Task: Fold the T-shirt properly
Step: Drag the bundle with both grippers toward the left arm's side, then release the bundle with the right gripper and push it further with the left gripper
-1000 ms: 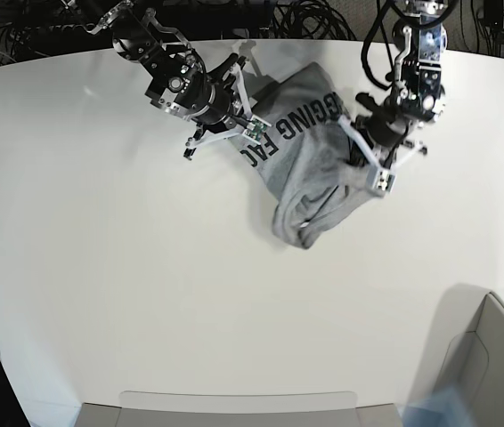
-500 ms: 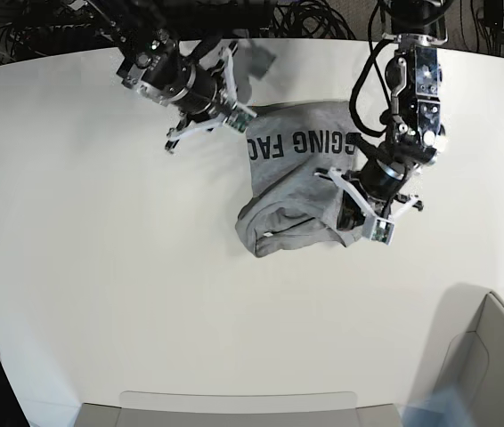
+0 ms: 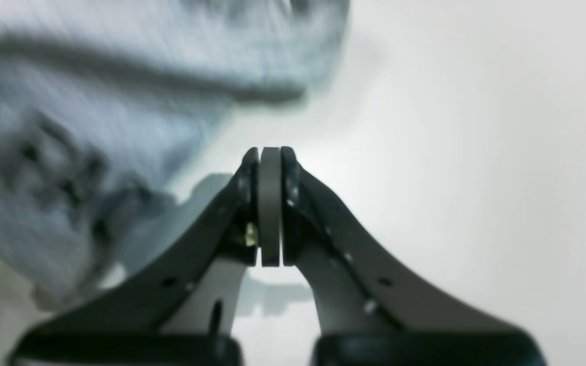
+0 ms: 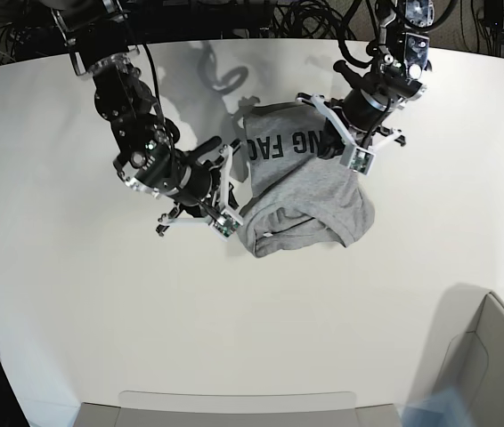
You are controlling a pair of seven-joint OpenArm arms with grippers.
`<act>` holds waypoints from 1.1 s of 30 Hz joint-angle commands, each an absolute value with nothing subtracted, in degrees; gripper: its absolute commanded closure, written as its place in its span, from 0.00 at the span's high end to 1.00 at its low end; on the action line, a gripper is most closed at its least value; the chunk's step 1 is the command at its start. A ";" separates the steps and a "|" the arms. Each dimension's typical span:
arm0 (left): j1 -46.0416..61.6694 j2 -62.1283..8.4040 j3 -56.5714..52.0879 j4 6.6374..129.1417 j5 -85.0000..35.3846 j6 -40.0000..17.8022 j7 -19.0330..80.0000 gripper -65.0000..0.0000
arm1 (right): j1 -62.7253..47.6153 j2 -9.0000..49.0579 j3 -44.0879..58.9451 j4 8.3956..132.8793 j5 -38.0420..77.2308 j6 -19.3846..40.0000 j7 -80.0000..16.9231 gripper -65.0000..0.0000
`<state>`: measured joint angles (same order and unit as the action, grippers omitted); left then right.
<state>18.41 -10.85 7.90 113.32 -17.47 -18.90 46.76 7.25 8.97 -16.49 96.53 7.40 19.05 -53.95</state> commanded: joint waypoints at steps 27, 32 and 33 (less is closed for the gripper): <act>14.73 -10.07 12.53 112.48 -17.80 -18.86 39.43 0.00 | -0.13 6.73 -6.73 101.41 7.87 18.51 -45.85 0.00; 9.01 -9.89 12.53 100.88 -17.80 -18.77 39.08 0.00 | -8.13 8.92 -1.19 110.90 7.87 18.77 -48.57 0.00; 8.31 -9.89 12.53 98.51 -17.80 -18.77 39.08 0.00 | -9.71 9.63 -0.84 112.22 7.87 18.77 -49.01 0.00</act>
